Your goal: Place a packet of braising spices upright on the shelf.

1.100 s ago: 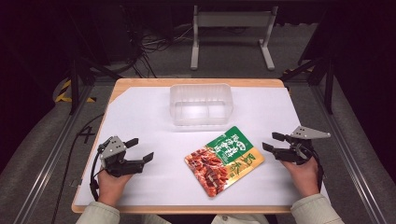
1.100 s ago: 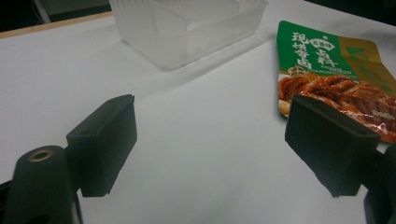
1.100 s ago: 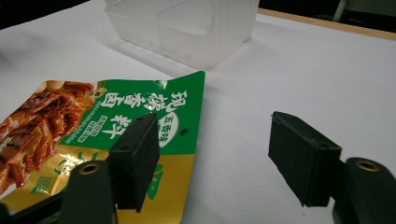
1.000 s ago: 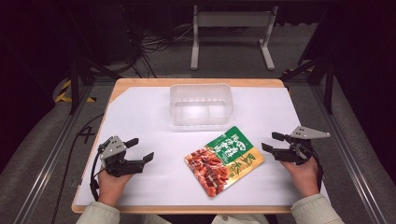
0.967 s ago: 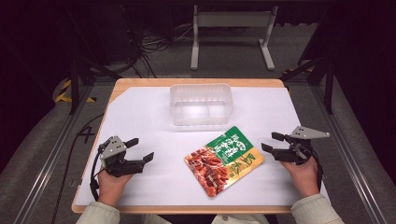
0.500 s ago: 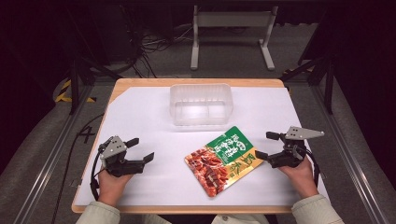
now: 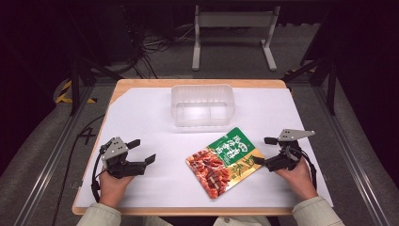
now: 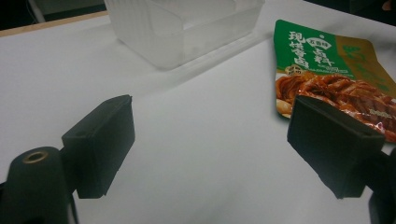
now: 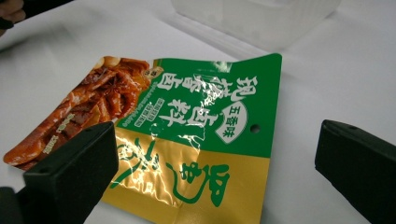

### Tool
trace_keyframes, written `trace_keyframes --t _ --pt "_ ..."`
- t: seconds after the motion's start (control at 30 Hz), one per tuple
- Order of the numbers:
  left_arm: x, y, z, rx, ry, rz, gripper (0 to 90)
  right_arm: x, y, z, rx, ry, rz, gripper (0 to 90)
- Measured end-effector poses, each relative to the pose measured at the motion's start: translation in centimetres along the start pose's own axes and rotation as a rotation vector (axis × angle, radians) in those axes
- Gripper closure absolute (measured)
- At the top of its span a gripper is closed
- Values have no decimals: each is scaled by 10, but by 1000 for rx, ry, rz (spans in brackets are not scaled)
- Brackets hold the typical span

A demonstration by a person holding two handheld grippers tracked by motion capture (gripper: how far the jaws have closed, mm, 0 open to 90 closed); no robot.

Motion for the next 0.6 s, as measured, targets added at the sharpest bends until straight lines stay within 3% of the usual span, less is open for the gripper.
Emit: trace_keyframes --t 0.4,0.6 --pt "1 -2 -1 -3 -2 -11 146 19 -25 8 57 11 -166 0" --pt "1 -2 -3 -9 2 -9 143 21 -29 7 60 13 -193 0"
Point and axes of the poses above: each handheld gripper's, and its own axes: x roughly forward along the jaws, y roughly out of its top, z roughly to its right, the point moved 9 cm from there along x, roughly forward along the jaws, and after that the axes turned 1 degree about -y, right-handed, at the moved point
